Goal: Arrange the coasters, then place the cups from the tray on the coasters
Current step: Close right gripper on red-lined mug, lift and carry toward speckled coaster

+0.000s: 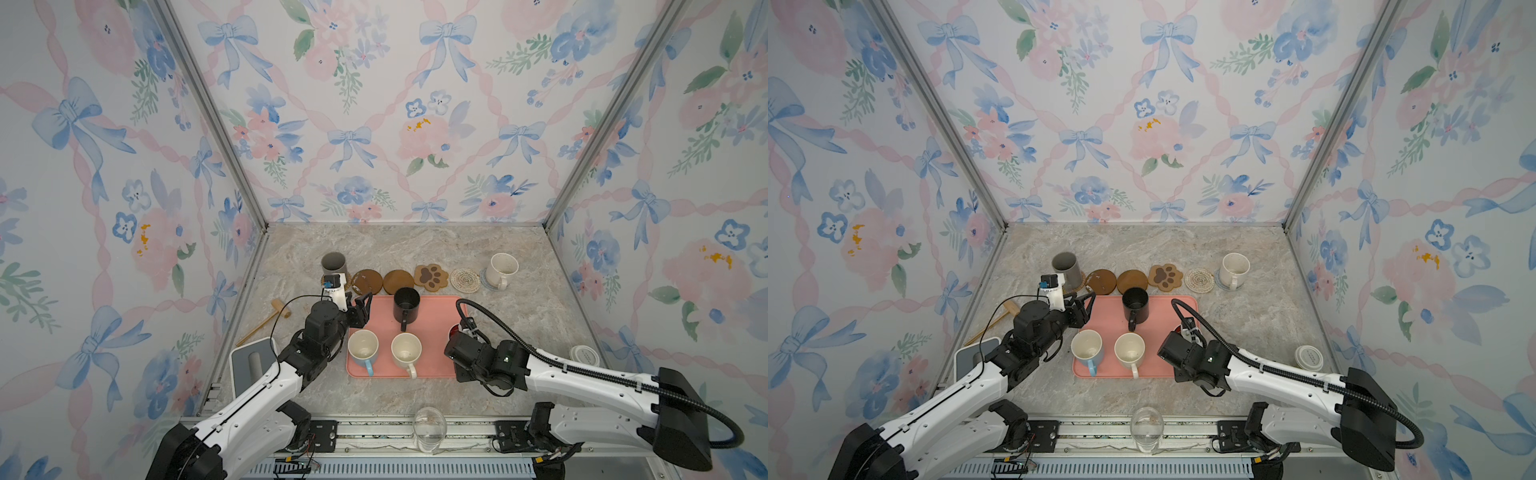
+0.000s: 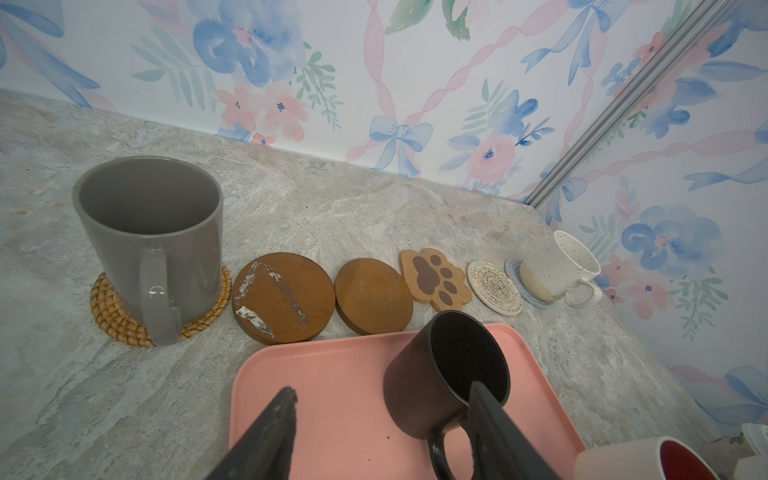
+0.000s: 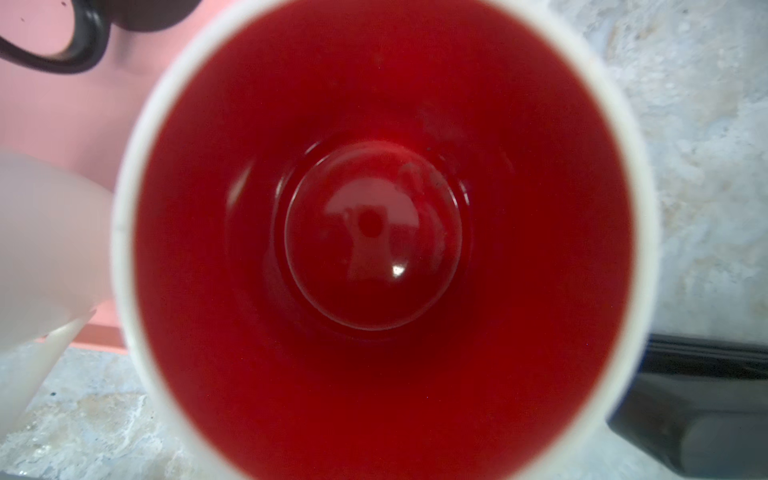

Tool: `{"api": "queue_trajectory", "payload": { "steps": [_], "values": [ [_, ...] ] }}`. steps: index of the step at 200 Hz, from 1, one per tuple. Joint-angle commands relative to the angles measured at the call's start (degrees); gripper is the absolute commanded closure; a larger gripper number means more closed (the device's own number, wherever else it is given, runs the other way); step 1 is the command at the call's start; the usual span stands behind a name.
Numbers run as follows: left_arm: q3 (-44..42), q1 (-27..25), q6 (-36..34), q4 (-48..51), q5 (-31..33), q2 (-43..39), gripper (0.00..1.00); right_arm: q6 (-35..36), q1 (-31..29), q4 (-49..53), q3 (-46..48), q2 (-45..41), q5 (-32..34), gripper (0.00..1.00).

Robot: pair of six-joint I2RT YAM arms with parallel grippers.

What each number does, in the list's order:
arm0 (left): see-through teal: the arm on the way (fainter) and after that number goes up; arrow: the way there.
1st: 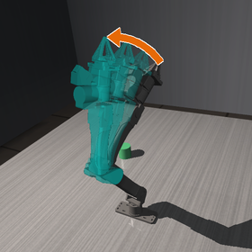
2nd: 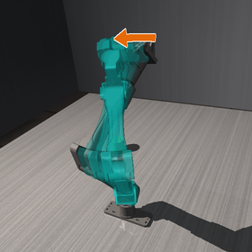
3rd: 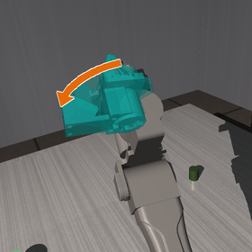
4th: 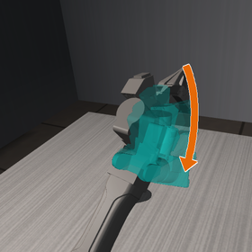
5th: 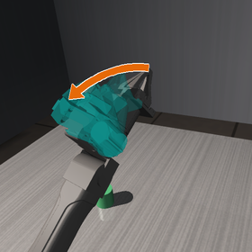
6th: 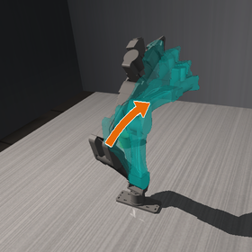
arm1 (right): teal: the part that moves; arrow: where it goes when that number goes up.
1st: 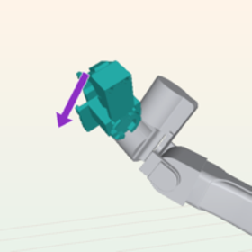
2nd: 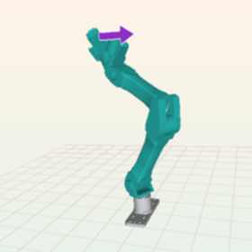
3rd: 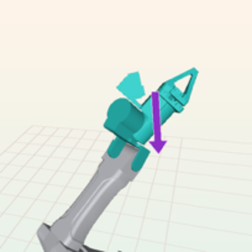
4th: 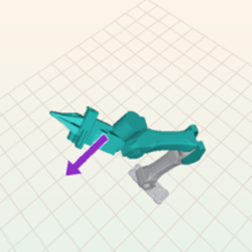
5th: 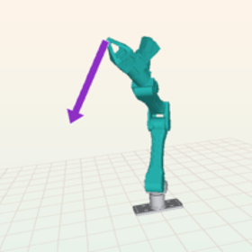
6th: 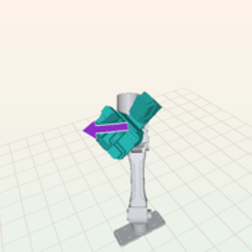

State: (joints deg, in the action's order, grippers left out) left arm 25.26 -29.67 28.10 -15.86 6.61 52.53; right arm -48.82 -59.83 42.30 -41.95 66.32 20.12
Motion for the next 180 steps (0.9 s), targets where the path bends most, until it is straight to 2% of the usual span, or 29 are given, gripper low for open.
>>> {"api": "queue_trajectory", "payload": {
  "steps": [1, 51, 180],
  "values": [
    [-0.55, -0.34, -1.13, -1.20, 0.86, -0.85, 0.38, 3.87, 2.76, -0.39, -3.34, -2.47, 1.84, 1.00],
    [-0.56, -0.33, -1.44, -1.27, 0.86, -0.99, 0.38, 11.88, 10.16, -2.04, -7.58, -3.34, -1.20, 1.00],
    [-0.82, -0.31, -1.88, -1.35, 1.24, -1.37, 0.38, 25.93, 25.47, -7.99, -17.68, 7.75, -5.32, 1.00]
  ]
}}
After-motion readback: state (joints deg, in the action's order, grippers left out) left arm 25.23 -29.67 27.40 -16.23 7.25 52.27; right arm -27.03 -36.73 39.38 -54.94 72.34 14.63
